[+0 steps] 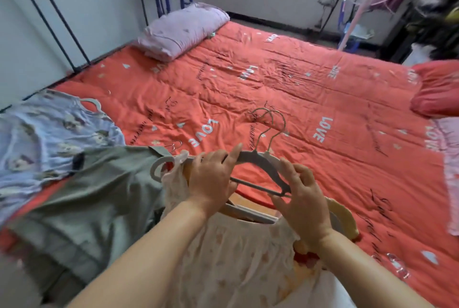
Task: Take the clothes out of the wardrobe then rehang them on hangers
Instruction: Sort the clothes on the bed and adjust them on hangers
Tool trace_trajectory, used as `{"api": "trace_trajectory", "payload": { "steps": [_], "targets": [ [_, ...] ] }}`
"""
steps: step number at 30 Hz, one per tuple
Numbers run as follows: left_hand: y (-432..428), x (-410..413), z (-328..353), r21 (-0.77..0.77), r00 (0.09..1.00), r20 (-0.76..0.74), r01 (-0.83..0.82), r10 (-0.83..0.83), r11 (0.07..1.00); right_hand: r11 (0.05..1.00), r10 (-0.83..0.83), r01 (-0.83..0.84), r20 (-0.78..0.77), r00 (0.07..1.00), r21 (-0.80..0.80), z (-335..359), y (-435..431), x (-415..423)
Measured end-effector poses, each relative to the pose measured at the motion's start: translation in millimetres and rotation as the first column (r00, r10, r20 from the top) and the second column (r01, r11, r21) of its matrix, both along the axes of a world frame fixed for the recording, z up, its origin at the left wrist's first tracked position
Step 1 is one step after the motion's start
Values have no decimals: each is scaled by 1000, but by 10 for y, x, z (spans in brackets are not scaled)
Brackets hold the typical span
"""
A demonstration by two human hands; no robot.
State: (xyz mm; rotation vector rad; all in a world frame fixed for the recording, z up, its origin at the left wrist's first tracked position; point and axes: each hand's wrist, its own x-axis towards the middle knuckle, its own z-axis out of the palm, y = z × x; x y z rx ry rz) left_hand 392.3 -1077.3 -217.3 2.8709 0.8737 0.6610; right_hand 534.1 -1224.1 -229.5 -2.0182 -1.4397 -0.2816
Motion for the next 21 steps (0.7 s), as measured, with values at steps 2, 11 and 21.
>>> {"api": "trace_trajectory", "payload": {
  "steps": [2, 11, 21],
  "targets": [
    [-49, -214, 281, 68, 998, 52, -29, 26, 997, 999, 32, -32, 5, 999, 39, 247, 13, -156],
    [-676, -1497, 1358, 148, 958, 57, -287, 281, 946, 978, 204, -206, 42, 978, 42, 1172, -154, -1134],
    [-1283, -3305, 1754, 65, 782, 22, -623, 623, 780, 853, 521, -522, 28, 853, 26, 1722, -81, -2716]
  ]
}}
